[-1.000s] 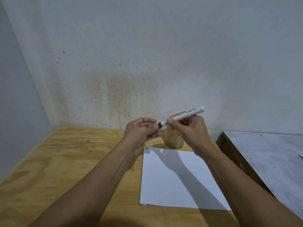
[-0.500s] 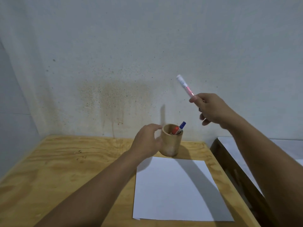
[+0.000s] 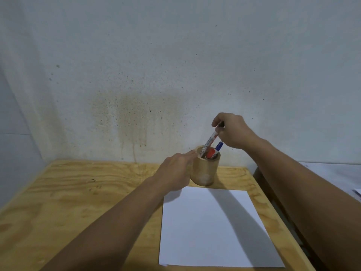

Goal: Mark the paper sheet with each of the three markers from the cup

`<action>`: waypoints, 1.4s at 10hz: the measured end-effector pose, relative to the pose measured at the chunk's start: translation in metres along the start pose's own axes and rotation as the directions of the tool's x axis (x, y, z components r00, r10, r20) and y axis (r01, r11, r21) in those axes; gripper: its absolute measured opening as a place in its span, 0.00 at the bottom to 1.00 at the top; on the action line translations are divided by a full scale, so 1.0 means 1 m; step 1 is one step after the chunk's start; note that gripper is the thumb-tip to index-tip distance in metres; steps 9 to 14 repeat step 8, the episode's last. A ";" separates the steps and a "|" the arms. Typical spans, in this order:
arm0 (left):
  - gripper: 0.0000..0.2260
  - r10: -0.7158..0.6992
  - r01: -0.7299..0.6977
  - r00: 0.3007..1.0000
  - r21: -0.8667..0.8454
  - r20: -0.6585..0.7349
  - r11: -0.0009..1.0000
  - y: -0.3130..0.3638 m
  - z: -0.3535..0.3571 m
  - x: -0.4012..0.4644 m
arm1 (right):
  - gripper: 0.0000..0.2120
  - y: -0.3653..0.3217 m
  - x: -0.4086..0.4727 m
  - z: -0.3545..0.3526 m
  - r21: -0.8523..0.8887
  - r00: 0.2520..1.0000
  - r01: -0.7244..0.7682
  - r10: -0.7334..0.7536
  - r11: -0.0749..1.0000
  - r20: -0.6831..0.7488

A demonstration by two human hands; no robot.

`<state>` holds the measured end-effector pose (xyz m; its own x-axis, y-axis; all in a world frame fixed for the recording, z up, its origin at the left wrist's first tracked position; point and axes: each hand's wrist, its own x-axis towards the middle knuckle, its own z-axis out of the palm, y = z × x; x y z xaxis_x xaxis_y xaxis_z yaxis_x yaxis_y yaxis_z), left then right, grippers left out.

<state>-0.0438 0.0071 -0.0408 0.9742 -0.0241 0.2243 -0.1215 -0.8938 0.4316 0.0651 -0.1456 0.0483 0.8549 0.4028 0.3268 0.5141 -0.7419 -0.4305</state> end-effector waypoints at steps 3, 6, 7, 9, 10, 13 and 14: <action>0.34 0.008 -0.009 1.000 -0.050 -0.028 0.999 -0.002 0.002 0.000 | 0.09 0.020 -0.007 0.034 0.118 0.995 -0.034 0.045 0.992 -0.087; 0.34 0.031 -0.032 0.999 -0.035 -0.019 0.999 -0.004 0.004 0.000 | 0.05 0.027 -0.015 0.043 0.110 0.982 -0.013 0.034 0.994 -0.188; 0.35 0.027 -0.026 0.999 -0.032 0.018 0.999 -0.001 -0.003 -0.001 | 0.09 0.027 -0.020 0.038 0.150 0.987 -0.017 0.040 0.989 -0.156; 0.35 0.025 -0.024 0.999 -0.019 0.031 1.000 0.003 -0.003 -0.004 | 0.11 0.030 -0.032 0.029 0.215 0.978 -0.021 0.064 0.976 -0.197; 0.35 0.025 -0.024 0.999 -0.019 0.031 1.000 0.003 -0.003 -0.004 | 0.11 0.030 -0.032 0.029 0.215 0.978 -0.021 0.064 0.976 -0.197; 0.35 0.025 -0.024 0.999 -0.019 0.031 1.000 0.003 -0.003 -0.004 | 0.11 0.030 -0.032 0.029 0.215 0.978 -0.021 0.064 0.976 -0.197; 0.35 0.025 -0.024 0.999 -0.019 0.031 1.000 0.003 -0.003 -0.004 | 0.11 0.030 -0.032 0.029 0.215 0.978 -0.021 0.064 0.976 -0.197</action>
